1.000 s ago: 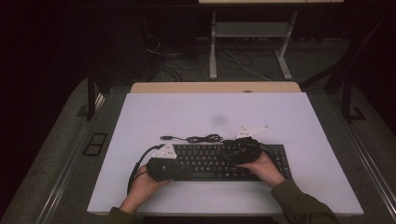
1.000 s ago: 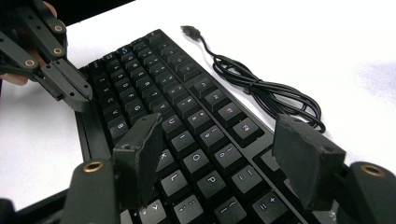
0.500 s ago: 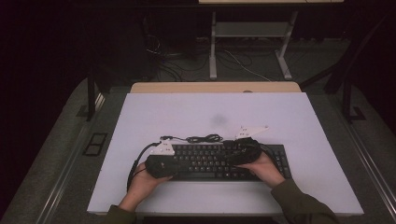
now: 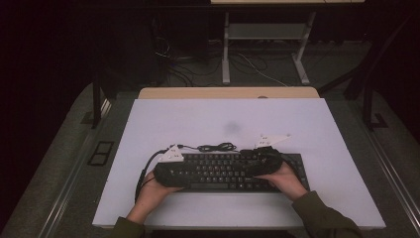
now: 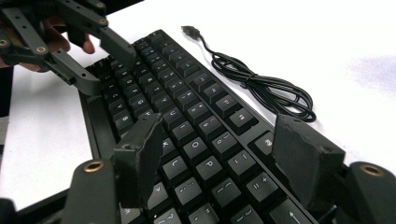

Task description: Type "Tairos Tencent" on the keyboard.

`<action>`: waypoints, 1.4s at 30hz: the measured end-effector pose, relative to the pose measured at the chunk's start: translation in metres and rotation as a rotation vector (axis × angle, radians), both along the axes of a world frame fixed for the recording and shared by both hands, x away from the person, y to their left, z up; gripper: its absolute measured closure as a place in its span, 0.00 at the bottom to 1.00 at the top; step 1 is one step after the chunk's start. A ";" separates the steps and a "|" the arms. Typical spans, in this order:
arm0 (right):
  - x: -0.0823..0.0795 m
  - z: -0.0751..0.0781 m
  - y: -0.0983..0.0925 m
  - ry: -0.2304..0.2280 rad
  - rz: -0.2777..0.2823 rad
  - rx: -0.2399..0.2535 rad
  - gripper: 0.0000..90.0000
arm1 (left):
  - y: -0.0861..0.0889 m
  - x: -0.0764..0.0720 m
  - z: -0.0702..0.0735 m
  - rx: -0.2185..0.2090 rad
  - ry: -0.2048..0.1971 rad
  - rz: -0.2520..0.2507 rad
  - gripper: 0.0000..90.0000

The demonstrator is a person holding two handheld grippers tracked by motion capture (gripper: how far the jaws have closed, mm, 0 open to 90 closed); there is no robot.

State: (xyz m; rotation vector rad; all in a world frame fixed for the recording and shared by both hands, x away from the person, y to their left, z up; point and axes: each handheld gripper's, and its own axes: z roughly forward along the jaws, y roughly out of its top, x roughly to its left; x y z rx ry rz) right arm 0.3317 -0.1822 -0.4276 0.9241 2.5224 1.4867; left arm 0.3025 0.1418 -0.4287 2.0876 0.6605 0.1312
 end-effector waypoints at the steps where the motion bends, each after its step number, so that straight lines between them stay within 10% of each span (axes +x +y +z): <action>1: -0.001 0.001 -0.001 -0.004 0.002 -0.003 0.37 | 0.000 0.000 0.000 -0.002 -0.001 0.004 0.51; 17: -0.016 0.003 -0.019 0.009 0.025 -0.011 0.53 | -0.002 0.005 -0.005 -0.016 -0.005 0.036 0.33; 31: -0.030 0.004 -0.030 0.022 0.099 -0.091 0.98 | -0.004 0.006 -0.007 -0.009 -0.011 0.048 0.28; 42: -0.028 -0.004 -0.024 0.027 0.128 -0.179 0.99 | -0.008 0.006 -0.008 0.000 -0.014 0.045 0.28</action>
